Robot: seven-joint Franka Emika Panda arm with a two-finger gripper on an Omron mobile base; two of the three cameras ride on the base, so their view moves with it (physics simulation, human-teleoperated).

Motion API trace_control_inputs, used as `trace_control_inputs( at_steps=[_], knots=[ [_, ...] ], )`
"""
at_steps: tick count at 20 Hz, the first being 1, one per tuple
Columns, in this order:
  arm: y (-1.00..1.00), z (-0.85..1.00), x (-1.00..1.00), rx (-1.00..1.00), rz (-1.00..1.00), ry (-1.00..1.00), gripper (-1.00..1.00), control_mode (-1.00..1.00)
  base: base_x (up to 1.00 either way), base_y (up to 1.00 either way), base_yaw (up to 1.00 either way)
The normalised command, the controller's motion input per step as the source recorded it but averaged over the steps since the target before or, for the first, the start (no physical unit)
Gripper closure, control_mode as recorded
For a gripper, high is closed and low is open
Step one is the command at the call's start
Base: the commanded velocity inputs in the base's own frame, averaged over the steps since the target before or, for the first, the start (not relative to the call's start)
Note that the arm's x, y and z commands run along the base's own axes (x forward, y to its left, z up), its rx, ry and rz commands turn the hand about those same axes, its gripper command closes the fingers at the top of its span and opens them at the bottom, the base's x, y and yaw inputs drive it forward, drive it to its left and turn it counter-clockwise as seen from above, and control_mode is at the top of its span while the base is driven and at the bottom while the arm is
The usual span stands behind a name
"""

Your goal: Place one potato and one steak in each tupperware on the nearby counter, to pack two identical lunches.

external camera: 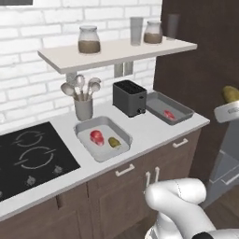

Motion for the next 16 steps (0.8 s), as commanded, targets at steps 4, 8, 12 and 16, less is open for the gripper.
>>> trace_control_inputs(
  at_steps=[4, 8, 12, 16],
  knots=[
    [0.00, 0.00, 0.00, 0.00, 0.00, 0.00, 1.00, 1.00, 0.71, -0.17, -0.10],
    [0.00, 0.00, 0.00, 0.00, 0.00, 0.00, 1.00, 1.00, 0.28, -0.58, -0.05],
    [-0.80, -0.37, 0.45, 0.00, -0.02, 0.00, 1.00, -1.00, 0.00, 0.00, 0.00],
    [-0.65, -0.80, 0.97, 0.00, 0.00, 0.07, 1.00, -1.00, 0.00, 0.00, 0.00]
  ],
)
